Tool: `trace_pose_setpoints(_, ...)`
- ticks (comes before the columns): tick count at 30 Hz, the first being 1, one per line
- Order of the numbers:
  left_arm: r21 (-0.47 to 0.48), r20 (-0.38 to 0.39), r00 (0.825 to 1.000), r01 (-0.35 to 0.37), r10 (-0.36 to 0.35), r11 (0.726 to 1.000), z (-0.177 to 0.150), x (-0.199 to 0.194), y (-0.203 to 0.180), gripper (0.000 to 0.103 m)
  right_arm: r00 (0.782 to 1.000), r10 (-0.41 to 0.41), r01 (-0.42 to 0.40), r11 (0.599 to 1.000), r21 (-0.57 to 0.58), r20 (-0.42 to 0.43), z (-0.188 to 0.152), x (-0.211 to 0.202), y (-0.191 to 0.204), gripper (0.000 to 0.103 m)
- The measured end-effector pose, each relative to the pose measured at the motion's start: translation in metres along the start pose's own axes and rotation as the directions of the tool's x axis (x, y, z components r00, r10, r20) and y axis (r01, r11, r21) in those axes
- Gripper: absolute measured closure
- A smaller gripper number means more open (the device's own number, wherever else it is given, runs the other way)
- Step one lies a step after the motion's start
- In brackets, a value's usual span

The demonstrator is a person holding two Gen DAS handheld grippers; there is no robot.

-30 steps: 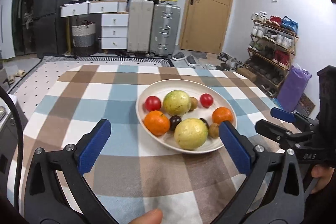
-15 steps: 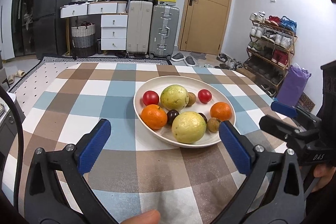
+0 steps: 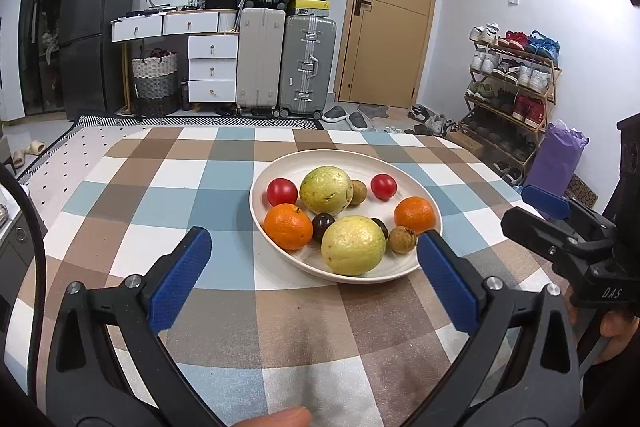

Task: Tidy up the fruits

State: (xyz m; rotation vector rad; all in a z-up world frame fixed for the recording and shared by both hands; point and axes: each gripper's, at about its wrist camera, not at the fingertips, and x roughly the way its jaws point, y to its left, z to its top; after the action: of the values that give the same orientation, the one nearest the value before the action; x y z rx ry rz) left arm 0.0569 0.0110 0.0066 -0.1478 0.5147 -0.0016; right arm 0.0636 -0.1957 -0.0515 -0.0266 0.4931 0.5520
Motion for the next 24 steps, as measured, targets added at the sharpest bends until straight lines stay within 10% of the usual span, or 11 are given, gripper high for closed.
trace_pose_setpoints(24,0.006,0.006,1.0,0.0,0.0,1.0,0.0009,0.0001,-0.0011,0.0,1.0,0.004,-0.004,1.0,-0.03,0.009,-0.001,-0.0013,0.0045,0.0)
